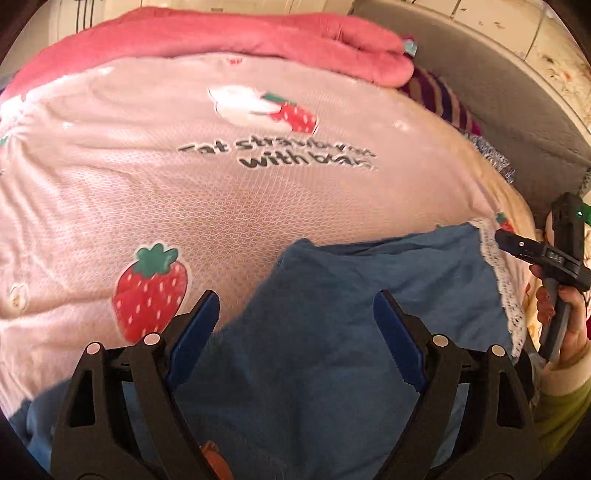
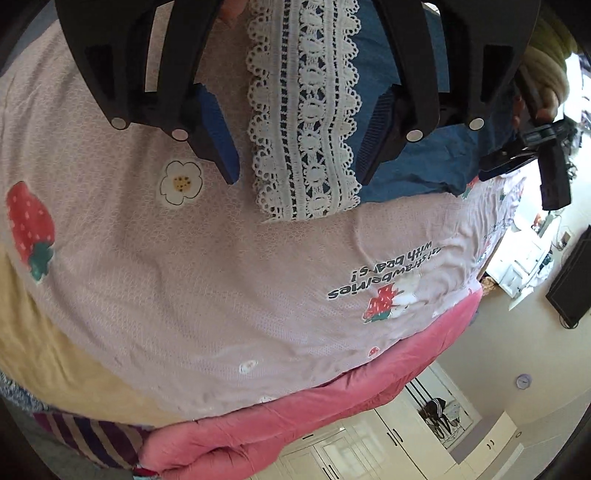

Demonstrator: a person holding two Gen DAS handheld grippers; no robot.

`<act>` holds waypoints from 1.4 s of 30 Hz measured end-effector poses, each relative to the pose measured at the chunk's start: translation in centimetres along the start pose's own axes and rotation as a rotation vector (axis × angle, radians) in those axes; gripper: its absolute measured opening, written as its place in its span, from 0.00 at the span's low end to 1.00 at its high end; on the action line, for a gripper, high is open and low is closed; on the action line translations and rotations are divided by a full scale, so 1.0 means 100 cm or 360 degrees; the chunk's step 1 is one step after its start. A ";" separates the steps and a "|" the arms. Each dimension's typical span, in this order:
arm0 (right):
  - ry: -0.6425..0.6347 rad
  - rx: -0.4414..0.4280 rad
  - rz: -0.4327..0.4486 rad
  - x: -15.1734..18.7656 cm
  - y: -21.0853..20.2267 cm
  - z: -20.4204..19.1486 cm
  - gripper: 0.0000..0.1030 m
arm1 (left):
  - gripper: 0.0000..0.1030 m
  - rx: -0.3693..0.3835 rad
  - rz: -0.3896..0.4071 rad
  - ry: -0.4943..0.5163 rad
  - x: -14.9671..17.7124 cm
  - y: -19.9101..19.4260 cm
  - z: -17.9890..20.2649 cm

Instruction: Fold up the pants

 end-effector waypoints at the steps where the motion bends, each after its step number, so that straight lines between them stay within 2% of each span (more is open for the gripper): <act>1: 0.0017 -0.0026 -0.0012 -0.002 0.003 0.000 0.62 | 0.76 0.0027 -0.0025 -0.0034 -0.003 0.007 -0.004; 2: 0.0032 -0.0055 -0.0027 -0.003 0.006 -0.001 0.62 | 0.76 0.0059 -0.0051 -0.0069 -0.005 0.013 -0.007; 4: 0.0007 -0.0086 -0.0073 -0.003 0.017 -0.007 0.63 | 0.68 0.0102 -0.0080 -0.0136 -0.004 0.021 -0.012; 5: -0.0022 -0.0054 -0.0083 -0.002 0.020 -0.010 0.60 | 0.60 0.0117 -0.0088 -0.0158 -0.004 0.025 -0.014; 7: -0.0075 0.0006 -0.0086 0.001 0.025 -0.014 0.48 | 0.51 0.0134 -0.0095 -0.0173 -0.004 0.031 -0.015; 9: -0.0107 0.0015 -0.0058 0.005 0.023 -0.014 0.40 | 0.22 0.0160 -0.0092 -0.0183 -0.005 0.033 -0.013; 10: -0.0129 0.0018 -0.0033 0.007 0.020 -0.016 0.38 | 0.17 0.0180 -0.0095 -0.0188 -0.005 0.034 -0.011; 12: -0.0165 0.0030 -0.0003 0.010 0.017 -0.019 0.33 | 0.13 0.0165 -0.0096 -0.0167 -0.004 0.036 -0.008; 14: -0.0198 0.0064 0.0026 0.013 0.014 -0.024 0.32 | 0.10 0.0135 -0.0080 -0.0131 -0.005 0.035 -0.005; 16: -0.0333 0.0187 0.0085 0.016 0.009 -0.035 0.32 | 0.10 0.0141 -0.0051 -0.0134 -0.006 0.032 -0.006; 18: -0.0371 0.0248 0.0154 0.016 0.005 -0.040 0.41 | 0.09 0.0130 0.0004 -0.0133 -0.007 0.025 -0.007; 20: -0.0401 0.0325 0.0205 0.017 0.002 -0.046 0.43 | 0.09 0.0115 0.0026 -0.0121 -0.008 0.023 -0.007; 24: -0.0516 0.0340 0.0225 0.022 0.003 -0.054 0.45 | 0.09 0.0108 0.0047 -0.0110 -0.007 0.022 -0.006; 28: -0.0451 0.0218 0.0087 0.021 0.024 -0.044 0.48 | 0.09 0.0131 0.0069 -0.0139 -0.006 0.020 -0.010; 30: -0.0382 0.0153 0.0035 0.020 0.030 -0.036 0.34 | 0.09 0.0130 0.0073 -0.0142 -0.004 0.021 -0.010; 33: -0.0357 0.0122 0.0093 0.018 0.017 -0.037 0.20 | 0.09 0.0136 0.0087 -0.0141 -0.004 0.019 -0.008; 36: -0.0418 0.0171 0.0245 0.012 -0.005 -0.048 0.19 | 0.09 0.0119 0.0123 -0.0114 -0.008 0.016 -0.004; 38: -0.0438 0.0197 0.0286 0.007 -0.009 -0.052 0.19 | 0.09 0.0090 0.0131 -0.0080 -0.010 0.014 0.000; 40: -0.0435 0.0207 0.0242 0.003 0.003 -0.054 0.19 | 0.09 0.0031 0.0111 -0.0071 -0.012 0.018 -0.001; 42: -0.0445 0.0270 0.0107 0.003 0.027 -0.049 0.20 | 0.09 0.0018 0.0090 -0.0099 -0.013 0.026 -0.007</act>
Point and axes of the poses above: each gripper's, at about its wrist camera, not at the fingertips, and y roughly the way its jaws point, z to its right, x to its underside, the point moved 2 cm from there along y, roughly the way its jaws point, and after that the axes turned 10 degrees about x, right-handed, at the moved point
